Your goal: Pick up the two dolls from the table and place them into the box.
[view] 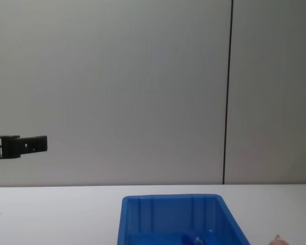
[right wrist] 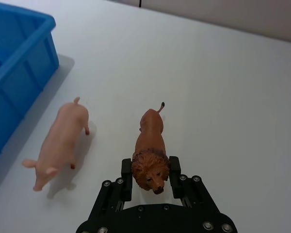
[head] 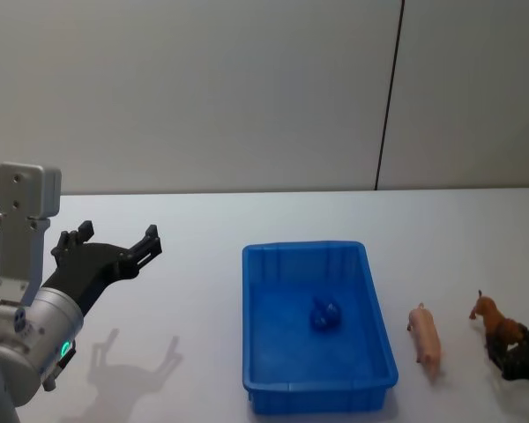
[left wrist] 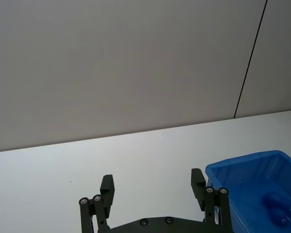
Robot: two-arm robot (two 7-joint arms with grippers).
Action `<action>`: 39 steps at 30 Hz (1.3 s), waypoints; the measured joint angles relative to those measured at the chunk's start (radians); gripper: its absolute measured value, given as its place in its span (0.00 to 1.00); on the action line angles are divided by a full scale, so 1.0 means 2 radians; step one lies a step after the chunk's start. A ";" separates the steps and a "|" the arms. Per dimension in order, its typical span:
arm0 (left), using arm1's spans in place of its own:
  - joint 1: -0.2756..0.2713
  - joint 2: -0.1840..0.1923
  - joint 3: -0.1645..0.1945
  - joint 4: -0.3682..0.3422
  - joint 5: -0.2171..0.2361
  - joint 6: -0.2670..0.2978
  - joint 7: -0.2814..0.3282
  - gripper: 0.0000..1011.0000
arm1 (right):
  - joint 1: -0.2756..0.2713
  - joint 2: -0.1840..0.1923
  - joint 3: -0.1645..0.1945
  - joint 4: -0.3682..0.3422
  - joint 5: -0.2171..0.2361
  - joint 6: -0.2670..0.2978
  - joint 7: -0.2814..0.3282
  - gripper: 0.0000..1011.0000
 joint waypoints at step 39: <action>0.000 0.000 0.000 0.000 0.000 0.000 0.000 0.99 | 0.082 -0.036 -0.026 -0.012 -0.019 -0.137 0.151 0.42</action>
